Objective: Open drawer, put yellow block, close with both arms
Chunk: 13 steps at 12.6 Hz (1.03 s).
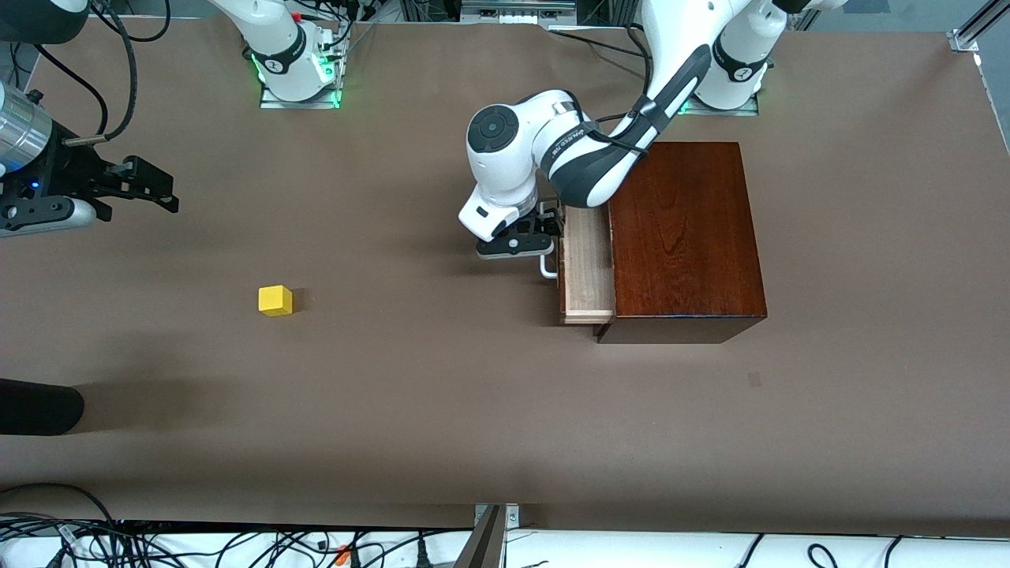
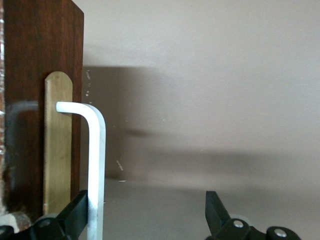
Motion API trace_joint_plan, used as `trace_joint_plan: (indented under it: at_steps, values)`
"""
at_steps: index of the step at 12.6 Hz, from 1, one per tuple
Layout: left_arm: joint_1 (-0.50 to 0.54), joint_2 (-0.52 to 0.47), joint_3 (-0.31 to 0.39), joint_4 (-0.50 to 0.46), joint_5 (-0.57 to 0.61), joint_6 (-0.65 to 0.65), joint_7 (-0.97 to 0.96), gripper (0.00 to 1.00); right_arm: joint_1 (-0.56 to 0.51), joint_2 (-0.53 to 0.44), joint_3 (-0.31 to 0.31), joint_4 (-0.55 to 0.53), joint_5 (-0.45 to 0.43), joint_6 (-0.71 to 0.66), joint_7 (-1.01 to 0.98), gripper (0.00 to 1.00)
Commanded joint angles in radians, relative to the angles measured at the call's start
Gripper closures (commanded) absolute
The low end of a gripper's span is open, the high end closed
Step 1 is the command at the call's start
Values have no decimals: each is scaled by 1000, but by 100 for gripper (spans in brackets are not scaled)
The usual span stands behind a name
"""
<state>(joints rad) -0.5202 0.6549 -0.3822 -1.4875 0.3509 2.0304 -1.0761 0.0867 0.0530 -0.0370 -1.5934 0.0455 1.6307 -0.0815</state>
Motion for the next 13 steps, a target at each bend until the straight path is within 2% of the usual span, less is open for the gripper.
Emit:
trace_joint_plan:
  at_steps: [1,6,9,11,13]
  values:
    - [-1,-24,-1,38,-21,-28,13,0,-5,7,3,24,-13,-22,3,0]
    - [26,-86,0,143,-21,-307,137,0,-5,7,3,24,-12,-22,3,0]
    - [139,-180,-6,164,-52,-406,339,0,-5,7,3,24,-12,-22,3,0]
    - [250,-236,-10,170,-139,-459,479,0,-5,7,3,24,-12,-22,3,0]
    - [360,-279,-6,219,-219,-545,635,0,-5,7,3,21,-12,-22,2,0]
